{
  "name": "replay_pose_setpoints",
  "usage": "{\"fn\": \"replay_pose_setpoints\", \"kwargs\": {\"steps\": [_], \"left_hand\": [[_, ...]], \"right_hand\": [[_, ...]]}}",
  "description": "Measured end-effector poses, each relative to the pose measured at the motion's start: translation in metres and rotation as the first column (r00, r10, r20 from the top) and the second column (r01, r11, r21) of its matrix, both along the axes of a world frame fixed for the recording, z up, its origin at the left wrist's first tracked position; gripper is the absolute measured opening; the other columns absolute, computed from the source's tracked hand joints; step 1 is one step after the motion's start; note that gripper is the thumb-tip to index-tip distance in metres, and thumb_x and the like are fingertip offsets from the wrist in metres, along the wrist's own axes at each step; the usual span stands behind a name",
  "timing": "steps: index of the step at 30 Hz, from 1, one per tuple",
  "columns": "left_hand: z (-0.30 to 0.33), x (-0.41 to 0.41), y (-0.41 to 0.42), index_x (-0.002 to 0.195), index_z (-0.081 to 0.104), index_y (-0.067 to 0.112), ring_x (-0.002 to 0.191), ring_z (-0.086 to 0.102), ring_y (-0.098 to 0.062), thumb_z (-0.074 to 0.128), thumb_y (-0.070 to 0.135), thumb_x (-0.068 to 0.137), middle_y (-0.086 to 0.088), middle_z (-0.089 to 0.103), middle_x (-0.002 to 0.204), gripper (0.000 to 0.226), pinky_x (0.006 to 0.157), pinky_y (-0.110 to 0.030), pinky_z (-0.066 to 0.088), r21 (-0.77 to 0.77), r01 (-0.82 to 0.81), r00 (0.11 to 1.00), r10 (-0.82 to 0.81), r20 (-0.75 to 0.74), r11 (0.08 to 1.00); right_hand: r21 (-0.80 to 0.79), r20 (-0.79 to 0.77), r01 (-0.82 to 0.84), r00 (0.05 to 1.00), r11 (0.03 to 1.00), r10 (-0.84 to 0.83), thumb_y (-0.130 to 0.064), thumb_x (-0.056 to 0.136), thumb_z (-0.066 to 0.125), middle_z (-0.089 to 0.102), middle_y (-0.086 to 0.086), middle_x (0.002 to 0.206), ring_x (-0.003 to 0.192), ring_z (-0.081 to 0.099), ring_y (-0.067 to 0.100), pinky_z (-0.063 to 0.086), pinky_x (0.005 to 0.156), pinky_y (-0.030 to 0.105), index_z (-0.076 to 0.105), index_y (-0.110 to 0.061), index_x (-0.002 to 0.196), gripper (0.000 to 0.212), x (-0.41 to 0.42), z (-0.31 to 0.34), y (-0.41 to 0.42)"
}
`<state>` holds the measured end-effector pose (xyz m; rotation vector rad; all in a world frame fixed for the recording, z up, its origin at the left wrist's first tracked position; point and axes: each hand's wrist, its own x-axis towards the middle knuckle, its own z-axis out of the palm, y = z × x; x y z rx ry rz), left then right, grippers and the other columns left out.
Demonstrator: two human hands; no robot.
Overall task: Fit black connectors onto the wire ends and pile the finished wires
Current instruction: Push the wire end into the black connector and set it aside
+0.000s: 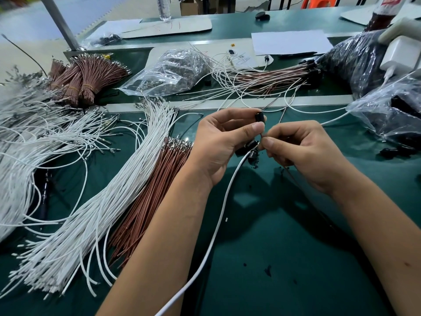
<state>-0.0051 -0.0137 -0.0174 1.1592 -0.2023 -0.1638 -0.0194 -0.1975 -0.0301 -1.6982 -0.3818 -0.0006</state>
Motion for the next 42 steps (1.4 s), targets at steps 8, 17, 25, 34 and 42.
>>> {"fn": "replay_pose_setpoints", "kwargs": {"steps": [8,17,25,34,42], "left_hand": [[0.0007,-0.0001,0.0004,0.096,0.074,0.007,0.081,0.072,-0.017,0.079,0.005,0.065,-0.011,0.077,0.091,0.032,0.084,-0.032,0.057,0.005,0.004,1.000,-0.004,0.007,1.000],[0.0010,0.0010,0.0027,0.098,0.076,0.006,0.081,0.072,-0.016,0.078,0.003,0.067,-0.010,0.077,0.093,0.031,0.083,-0.028,0.057,-0.038,0.035,0.999,-0.034,0.033,0.999],[-0.0007,0.0004,-0.0003,0.097,0.074,0.004,0.083,0.072,-0.019,0.079,0.002,0.067,-0.012,0.076,0.093,0.031,0.082,-0.029,0.060,-0.048,0.030,0.999,-0.028,0.046,0.998],[-0.0020,0.0009,-0.0003,0.096,0.076,0.004,0.082,0.073,-0.019,0.079,0.000,0.067,-0.013,0.076,0.091,0.030,0.079,-0.028,0.059,-0.052,0.023,0.998,-0.020,0.064,0.998],[-0.0035,0.0015,0.0008,0.096,0.076,0.005,0.086,0.072,-0.018,0.076,-0.008,0.075,-0.010,0.077,0.092,0.024,0.085,-0.032,0.058,-0.051,-0.022,0.996,0.026,0.086,0.998]], "right_hand": [[-0.004,-0.013,-0.020,1.000,1.000,0.020,-0.021,0.089,0.070,0.057,0.005,0.064,0.054,0.042,0.014,0.032,0.049,0.021,0.076,-0.012,0.081,0.014,0.0004,-0.0002,-0.0003],[0.023,0.023,0.000,1.000,1.000,0.000,-0.020,0.092,0.066,0.055,0.002,0.064,0.057,0.036,0.023,0.024,0.052,0.034,0.077,-0.021,0.081,0.015,-0.0021,0.0015,0.0029],[0.034,0.033,0.014,0.999,0.999,-0.015,-0.020,0.093,0.065,0.051,0.008,0.065,0.058,0.029,0.036,0.020,0.056,0.045,0.076,-0.018,0.082,0.016,-0.0034,0.0031,0.0031],[0.025,0.032,-0.001,0.999,1.000,0.000,-0.020,0.092,0.066,0.053,0.006,0.066,0.059,0.035,0.025,0.023,0.054,0.040,0.076,-0.018,0.083,0.014,-0.0029,0.0018,0.0030],[-0.001,0.068,-0.009,0.998,1.000,0.009,-0.018,0.088,0.070,0.062,-0.003,0.065,0.056,0.046,0.005,0.034,0.053,0.021,0.078,-0.029,0.080,0.015,-0.0029,0.0012,0.0048]]}}
